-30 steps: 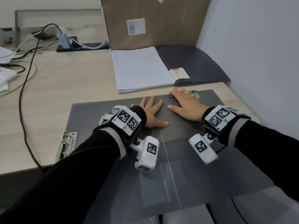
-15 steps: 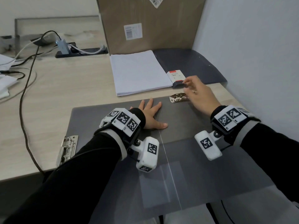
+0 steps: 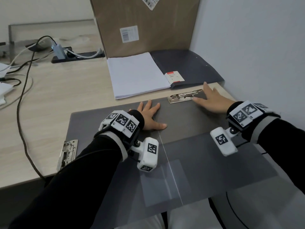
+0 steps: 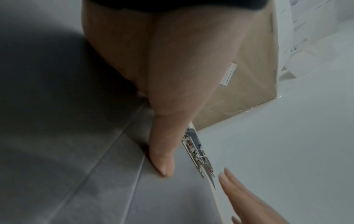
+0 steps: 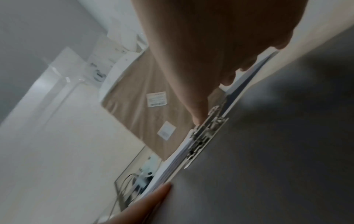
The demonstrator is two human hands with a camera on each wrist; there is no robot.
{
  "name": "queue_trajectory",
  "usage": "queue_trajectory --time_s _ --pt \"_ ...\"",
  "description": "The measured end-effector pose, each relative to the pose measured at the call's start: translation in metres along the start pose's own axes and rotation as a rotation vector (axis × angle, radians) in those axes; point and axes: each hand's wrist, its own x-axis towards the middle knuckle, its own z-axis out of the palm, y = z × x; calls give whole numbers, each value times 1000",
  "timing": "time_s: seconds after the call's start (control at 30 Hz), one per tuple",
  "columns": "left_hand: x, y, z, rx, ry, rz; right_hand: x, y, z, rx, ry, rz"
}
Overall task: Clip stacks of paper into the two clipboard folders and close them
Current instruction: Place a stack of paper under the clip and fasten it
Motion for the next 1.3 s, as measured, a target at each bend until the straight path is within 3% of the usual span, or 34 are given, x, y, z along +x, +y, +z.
queue_trajectory --time_s 0.07,0.13,0.2,0.27,0.43,0.5,0.7,0.9,1.13,1.3 --pt "0 -1 0 -9 0 -1 -18 -16 1 -41 -26 -67" --pt "-1 0 -1 -31 4 1 -42 -34 10 -107 -163 -145" --pt "-3 3 -2 -68 14 2 -61 -48 25 -176 -334 -148" --pt "-6 4 -4 -111 28 1 -70 -55 41 -280 -408 -133" --pt "-12 -5 -11 -534 157 25 -70 -48 47 -347 -397 -115" --pt "-21 -7 -17 -606 228 29 -66 -39 39 -343 -393 -99" --pt "-54 -19 -27 -495 286 95 -53 1 6 -359 -373 4" --pt "-82 -50 -21 -453 290 39 -56 5 -18 -508 -371 81" --pt "-100 -83 -11 -352 209 -81 -71 -64 15 -396 -358 -172" --pt "-101 -93 -5 -333 154 -39 -69 -97 54 -463 -456 -245"
